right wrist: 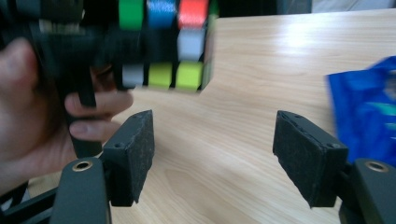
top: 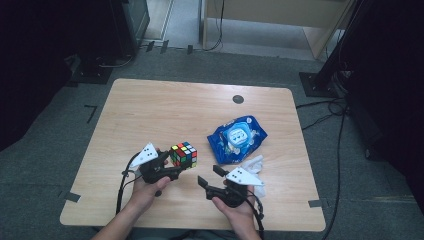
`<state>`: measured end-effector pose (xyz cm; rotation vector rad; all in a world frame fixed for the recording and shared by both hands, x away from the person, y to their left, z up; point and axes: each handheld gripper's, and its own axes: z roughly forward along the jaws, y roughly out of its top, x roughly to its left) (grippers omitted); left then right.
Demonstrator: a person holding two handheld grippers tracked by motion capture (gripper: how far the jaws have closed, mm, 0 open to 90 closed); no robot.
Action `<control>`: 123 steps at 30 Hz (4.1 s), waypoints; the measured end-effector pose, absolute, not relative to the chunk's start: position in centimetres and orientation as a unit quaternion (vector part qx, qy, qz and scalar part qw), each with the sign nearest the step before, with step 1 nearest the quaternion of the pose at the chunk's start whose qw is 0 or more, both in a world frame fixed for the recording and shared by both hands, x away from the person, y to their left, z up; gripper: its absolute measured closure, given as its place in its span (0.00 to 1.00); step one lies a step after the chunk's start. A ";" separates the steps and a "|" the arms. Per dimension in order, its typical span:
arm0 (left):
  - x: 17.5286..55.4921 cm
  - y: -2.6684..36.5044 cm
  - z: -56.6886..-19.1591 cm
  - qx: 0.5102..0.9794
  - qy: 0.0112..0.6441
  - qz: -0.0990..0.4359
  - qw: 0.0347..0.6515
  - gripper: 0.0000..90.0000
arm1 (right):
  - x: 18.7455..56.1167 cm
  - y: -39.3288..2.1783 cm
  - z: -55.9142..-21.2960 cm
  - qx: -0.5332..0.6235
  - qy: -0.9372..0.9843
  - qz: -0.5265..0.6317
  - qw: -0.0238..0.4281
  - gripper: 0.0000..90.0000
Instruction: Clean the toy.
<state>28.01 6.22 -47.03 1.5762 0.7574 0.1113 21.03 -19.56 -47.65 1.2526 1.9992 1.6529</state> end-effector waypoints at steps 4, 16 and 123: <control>27.6 5.8 -46.6 0.682 0.333 0.036 0.650 0.37 | 21.0 -17.1 -48.0 0.419 0.688 0.574 0.147 0.30; 26.8 4.2 -46.5 0.694 0.327 0.025 0.641 0.37 | 20.1 -15.4 -47.9 0.408 0.669 0.591 0.190 0.29; 25.7 5.6 -49.1 0.799 0.206 0.241 0.511 0.38 | 24.8 -32.8 -50.2 0.319 0.831 0.410 0.199 0.36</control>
